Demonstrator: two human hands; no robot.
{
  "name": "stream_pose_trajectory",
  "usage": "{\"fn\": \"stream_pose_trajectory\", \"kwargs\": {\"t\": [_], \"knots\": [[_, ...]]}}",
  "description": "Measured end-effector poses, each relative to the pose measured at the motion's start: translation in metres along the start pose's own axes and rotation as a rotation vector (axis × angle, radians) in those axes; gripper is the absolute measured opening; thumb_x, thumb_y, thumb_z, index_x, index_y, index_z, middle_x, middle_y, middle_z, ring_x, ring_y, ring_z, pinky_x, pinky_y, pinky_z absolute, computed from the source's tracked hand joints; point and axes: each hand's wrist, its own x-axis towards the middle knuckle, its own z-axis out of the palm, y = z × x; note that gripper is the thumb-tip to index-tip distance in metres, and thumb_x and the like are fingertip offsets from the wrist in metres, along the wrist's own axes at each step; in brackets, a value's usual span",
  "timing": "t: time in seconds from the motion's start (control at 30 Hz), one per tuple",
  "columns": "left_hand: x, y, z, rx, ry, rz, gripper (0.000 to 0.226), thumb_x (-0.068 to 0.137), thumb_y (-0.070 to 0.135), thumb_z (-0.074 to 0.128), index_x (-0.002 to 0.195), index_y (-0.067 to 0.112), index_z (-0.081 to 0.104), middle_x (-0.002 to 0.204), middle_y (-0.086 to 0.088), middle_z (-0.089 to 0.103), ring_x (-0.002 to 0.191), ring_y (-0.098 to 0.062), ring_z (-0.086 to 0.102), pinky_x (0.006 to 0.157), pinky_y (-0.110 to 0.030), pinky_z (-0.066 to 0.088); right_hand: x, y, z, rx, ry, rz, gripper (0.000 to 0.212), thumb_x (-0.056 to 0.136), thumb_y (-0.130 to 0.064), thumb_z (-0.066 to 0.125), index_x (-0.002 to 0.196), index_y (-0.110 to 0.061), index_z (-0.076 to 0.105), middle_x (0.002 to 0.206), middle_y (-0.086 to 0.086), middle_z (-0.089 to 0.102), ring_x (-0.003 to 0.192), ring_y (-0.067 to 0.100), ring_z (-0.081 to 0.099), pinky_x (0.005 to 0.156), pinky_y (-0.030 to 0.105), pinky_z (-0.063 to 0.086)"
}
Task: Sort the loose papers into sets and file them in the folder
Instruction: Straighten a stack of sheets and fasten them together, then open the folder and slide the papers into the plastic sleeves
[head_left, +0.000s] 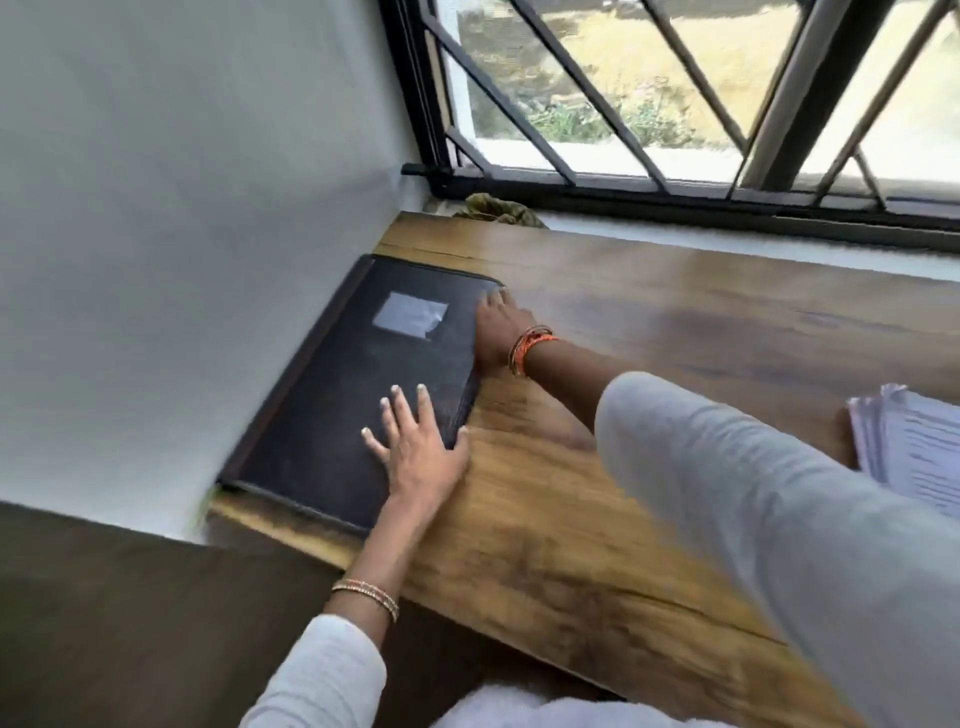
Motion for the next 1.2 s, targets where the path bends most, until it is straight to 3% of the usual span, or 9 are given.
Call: {"fn": "stream_pose_trajectory", "kwargs": {"t": [0.27,0.43,0.67,0.83,0.97,1.03,1.1,1.13,1.2], "knots": [[0.004,-0.008,0.018,0.016,0.086,0.073,0.084,0.080,0.058,0.019,0.151,0.013,0.021,0.157,-0.018,0.016,0.146,-0.035,0.011,0.112,-0.062,0.004,0.068,0.016,-0.012,0.059,-0.007,0.080,0.048,0.086,-0.038,0.057,0.124,-0.010,0.048,0.130,0.016,0.048,0.122,0.034,0.042,0.102,0.048,0.030],[0.003,-0.015,0.021,0.005,0.131,0.179,0.078,0.084,0.059,0.028,0.146,0.012,0.034,0.153,-0.015,0.029,0.143,-0.036,0.022,0.110,-0.064,0.011,0.054,0.037,-0.016,0.475,0.018,0.307,0.024,0.081,-0.020,0.062,0.100,-0.015,0.049,0.098,0.005,0.054,0.106,0.030,0.053,0.100,0.043,0.027],[-0.007,0.006,0.022,0.040,0.096,0.623,0.071,0.080,0.067,0.041,0.135,0.023,0.052,0.140,-0.004,0.052,0.132,-0.035,0.043,0.103,-0.067,0.025,-0.100,0.128,0.007,0.682,0.175,0.697,0.037,0.072,-0.030,0.070,0.101,-0.010,0.060,0.107,0.015,0.065,0.105,0.035,0.059,0.087,0.036,0.045],[-0.013,0.036,0.020,0.112,-0.013,1.009,0.074,0.076,0.069,0.046,0.131,0.021,0.057,0.134,-0.006,0.057,0.127,-0.035,0.049,0.102,-0.064,0.034,-0.232,0.150,0.013,0.613,-0.010,0.861,0.056,0.083,-0.025,0.071,0.126,-0.001,0.045,0.125,0.022,0.056,0.115,0.038,0.053,0.093,0.039,0.045],[-0.017,0.054,0.007,0.142,-0.031,1.346,0.062,0.078,0.059,0.047,0.112,0.012,0.070,0.113,-0.008,0.069,0.109,-0.032,0.063,0.086,-0.050,0.054,-0.291,0.124,0.010,0.234,-0.237,0.803,0.085,0.089,-0.034,0.062,0.149,-0.001,0.011,0.139,0.028,0.042,0.123,0.041,0.046,0.098,0.041,0.042],[-0.022,0.060,-0.001,0.134,-0.056,1.461,0.052,0.082,0.050,0.046,0.103,0.011,0.072,0.104,-0.006,0.072,0.101,-0.026,0.067,0.072,-0.039,0.059,-0.300,0.102,0.005,-0.071,-0.273,0.673,0.092,0.090,-0.044,0.057,0.151,-0.010,-0.003,0.154,0.029,0.006,0.141,0.046,0.014,0.112,0.053,0.022],[-0.028,0.065,-0.012,0.112,-0.013,1.534,0.042,0.085,0.040,0.045,0.095,0.009,0.073,0.095,-0.006,0.073,0.092,-0.021,0.070,0.058,-0.031,0.057,-0.296,0.084,-0.002,-0.084,-0.251,0.473,0.089,0.092,-0.047,0.053,0.152,-0.018,-0.007,0.157,0.017,-0.017,0.144,0.041,-0.015,0.114,0.056,-0.003],[-0.031,0.067,-0.019,0.092,0.040,1.559,0.037,0.086,0.034,0.047,0.091,0.008,0.073,0.090,-0.006,0.073,0.087,-0.020,0.071,0.054,-0.030,0.056,-0.290,0.077,-0.007,-0.066,-0.228,0.377,0.083,0.095,-0.044,0.049,0.152,-0.020,-0.006,0.159,0.013,-0.014,0.145,0.036,-0.014,0.115,0.054,-0.006],[-0.036,0.072,-0.038,0.046,0.153,1.581,0.028,0.089,0.023,0.049,0.084,0.006,0.071,0.082,-0.007,0.072,0.076,-0.021,0.071,0.050,-0.031,0.055,-0.284,0.069,-0.021,-0.105,-0.119,0.233,0.071,0.098,-0.030,0.047,0.152,-0.021,0.002,0.160,0.009,0.007,0.147,0.031,0.007,0.117,0.046,0.010]]}}
